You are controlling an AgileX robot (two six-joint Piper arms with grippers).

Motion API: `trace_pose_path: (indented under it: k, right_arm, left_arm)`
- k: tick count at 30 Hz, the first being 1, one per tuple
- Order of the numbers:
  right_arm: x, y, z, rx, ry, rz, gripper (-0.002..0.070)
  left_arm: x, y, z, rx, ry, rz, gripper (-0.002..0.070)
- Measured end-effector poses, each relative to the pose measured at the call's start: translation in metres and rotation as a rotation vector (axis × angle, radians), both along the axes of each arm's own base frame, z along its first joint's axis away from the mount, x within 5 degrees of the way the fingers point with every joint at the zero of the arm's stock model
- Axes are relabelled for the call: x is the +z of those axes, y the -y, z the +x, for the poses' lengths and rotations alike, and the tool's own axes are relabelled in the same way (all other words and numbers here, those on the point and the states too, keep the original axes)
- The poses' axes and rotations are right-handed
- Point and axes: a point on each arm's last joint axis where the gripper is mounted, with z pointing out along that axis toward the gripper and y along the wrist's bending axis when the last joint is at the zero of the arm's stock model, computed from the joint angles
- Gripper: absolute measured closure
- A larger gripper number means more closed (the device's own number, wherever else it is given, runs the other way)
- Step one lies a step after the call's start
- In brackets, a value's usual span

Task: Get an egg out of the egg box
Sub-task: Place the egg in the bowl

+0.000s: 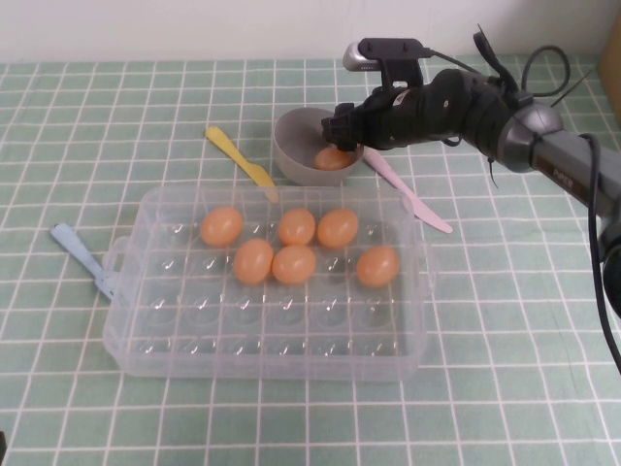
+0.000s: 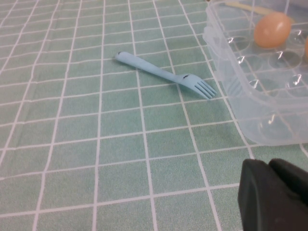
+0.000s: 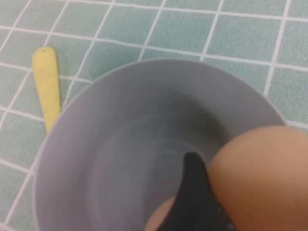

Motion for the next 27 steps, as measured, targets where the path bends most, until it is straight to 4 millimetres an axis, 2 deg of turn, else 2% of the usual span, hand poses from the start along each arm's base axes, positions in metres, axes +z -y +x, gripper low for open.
trace_pose_path:
  k: [4,12,21,24,27]
  right_arm:
    - [0.001,-0.001,0.001,0.005,0.002,-0.001,0.0251]
    - [0.015,-0.003,0.002,0.044,0.016,-0.011,0.0251]
    - [0.015,-0.006,-0.001,0.091,0.003,-0.018,0.0250]
    - [0.015,-0.006,-0.001,0.093,0.001,-0.008,0.0228]
    - [0.015,-0.006,-0.001,0.094,0.001,-0.008,0.0174]
  left_arm:
    - [0.000,0.000,0.000,0.000,0.000,0.000,0.0678]
    - [0.000,0.000,0.000,0.000,0.000,0.000,0.0678]
    - [0.000,0.000,0.000,0.000,0.000,0.000,0.0678]
    - [0.000,0.000,0.000,0.000,0.000,0.000,0.0678]
    - [0.000,0.000,0.000,0.000,0.000,0.000,0.0678]
